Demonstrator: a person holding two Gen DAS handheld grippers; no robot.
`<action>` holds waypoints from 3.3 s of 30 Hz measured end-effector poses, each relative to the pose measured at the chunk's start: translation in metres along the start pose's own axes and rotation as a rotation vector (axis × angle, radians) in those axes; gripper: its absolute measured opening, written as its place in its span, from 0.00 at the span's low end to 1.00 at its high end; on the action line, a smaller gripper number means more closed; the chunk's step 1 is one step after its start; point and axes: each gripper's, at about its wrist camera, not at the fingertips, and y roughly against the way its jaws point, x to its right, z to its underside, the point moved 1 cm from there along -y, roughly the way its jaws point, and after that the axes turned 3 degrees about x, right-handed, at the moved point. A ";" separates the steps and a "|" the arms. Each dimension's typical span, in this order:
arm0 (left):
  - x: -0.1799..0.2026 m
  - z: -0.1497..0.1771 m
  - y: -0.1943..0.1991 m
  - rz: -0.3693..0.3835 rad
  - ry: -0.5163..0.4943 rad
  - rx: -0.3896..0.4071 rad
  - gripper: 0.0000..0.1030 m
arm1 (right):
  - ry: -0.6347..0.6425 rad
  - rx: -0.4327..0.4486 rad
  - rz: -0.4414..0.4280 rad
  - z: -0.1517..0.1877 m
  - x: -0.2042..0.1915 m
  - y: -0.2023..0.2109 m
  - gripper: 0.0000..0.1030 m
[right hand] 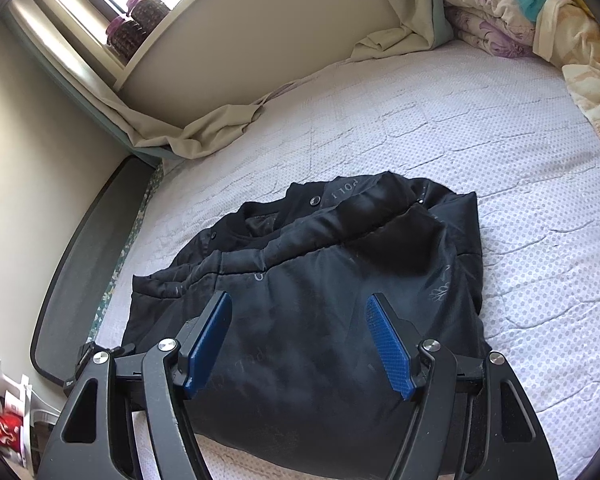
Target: Fold large clothes
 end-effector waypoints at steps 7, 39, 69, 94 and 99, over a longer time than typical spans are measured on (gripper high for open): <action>0.018 0.003 -0.020 0.001 -0.059 0.036 0.57 | 0.153 -0.020 0.041 0.013 -0.038 -0.017 0.66; 0.128 0.060 0.030 0.099 -0.533 0.175 0.26 | 0.327 -0.126 0.159 0.054 -0.039 -0.125 0.20; 0.272 0.279 -0.111 -0.195 -1.134 0.084 0.30 | -0.345 -0.088 -0.190 -0.002 0.093 0.044 0.62; 0.263 0.357 -0.160 -0.275 -1.394 0.055 0.37 | -0.181 -0.096 -0.110 -0.023 0.078 0.024 0.27; 0.269 0.372 -0.177 -0.258 -1.419 0.030 0.38 | -0.208 -0.071 -0.079 -0.020 0.092 0.043 0.26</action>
